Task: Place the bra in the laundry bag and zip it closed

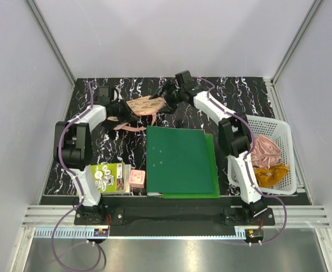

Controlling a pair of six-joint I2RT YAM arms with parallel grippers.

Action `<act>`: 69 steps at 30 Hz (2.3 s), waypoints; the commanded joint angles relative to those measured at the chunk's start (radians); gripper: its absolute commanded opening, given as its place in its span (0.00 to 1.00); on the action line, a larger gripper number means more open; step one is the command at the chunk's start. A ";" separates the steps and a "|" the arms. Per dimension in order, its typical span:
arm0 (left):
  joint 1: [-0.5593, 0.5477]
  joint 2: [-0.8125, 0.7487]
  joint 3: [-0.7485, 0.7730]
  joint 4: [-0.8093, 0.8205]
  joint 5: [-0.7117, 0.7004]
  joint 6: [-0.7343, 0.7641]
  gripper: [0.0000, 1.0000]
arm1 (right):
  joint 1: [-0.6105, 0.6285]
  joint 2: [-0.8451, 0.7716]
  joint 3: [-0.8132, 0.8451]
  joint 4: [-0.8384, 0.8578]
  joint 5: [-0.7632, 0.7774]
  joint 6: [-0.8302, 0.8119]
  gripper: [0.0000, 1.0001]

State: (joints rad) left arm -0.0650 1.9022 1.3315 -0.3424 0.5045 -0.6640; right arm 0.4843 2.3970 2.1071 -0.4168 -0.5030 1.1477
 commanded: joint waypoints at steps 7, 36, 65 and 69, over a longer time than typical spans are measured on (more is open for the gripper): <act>-0.024 0.003 0.057 0.071 0.020 -0.039 0.00 | 0.074 -0.004 0.010 0.029 0.006 0.047 0.73; 0.169 -0.210 -0.215 -0.032 0.022 0.222 0.00 | 0.001 0.362 0.413 0.073 -0.075 0.150 0.00; 0.005 -0.108 -0.017 0.026 0.034 0.026 0.00 | 0.108 0.117 0.188 0.070 -0.115 0.181 0.68; 0.001 -0.106 0.000 0.028 0.034 0.021 0.00 | 0.116 0.105 0.171 0.069 -0.095 0.178 0.64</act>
State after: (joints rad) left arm -0.0608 1.8019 1.2720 -0.3561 0.5346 -0.6216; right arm 0.5961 2.5484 2.2902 -0.3614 -0.6258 1.3090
